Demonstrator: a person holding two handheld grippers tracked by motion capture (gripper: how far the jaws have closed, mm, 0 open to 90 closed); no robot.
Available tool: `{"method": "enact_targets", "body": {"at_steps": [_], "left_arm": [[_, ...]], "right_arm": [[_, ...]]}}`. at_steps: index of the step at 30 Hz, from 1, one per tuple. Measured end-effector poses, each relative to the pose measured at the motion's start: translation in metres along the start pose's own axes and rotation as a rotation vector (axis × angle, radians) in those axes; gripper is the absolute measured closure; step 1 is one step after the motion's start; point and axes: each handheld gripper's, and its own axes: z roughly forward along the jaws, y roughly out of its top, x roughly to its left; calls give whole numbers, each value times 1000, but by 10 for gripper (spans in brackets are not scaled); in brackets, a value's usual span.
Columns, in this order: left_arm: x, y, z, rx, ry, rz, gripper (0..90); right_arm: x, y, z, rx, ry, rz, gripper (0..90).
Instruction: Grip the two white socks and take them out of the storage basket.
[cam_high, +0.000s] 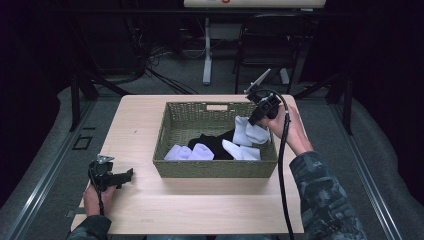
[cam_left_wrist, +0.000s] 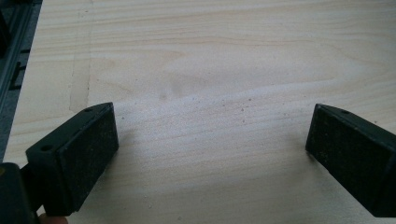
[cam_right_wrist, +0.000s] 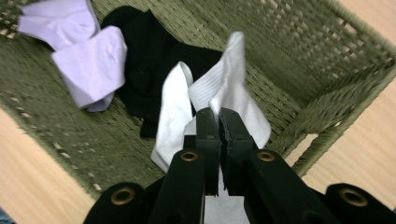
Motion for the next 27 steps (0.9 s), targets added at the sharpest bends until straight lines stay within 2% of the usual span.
{"method": "enact_targets", "body": {"at_steps": [7, 20, 27], "left_arm": [[0, 0, 0, -2, 0, -1, 22], [0, 0, 0, 3, -4, -1, 22], [0, 0, 0, 2, -4, -1, 22]], "right_arm": [[3, 13, -21, 25, -6, -20, 877], [4, 29, -44, 77, 2, -29, 876], [4, 35, -61, 73, 7, -36, 875]]}}
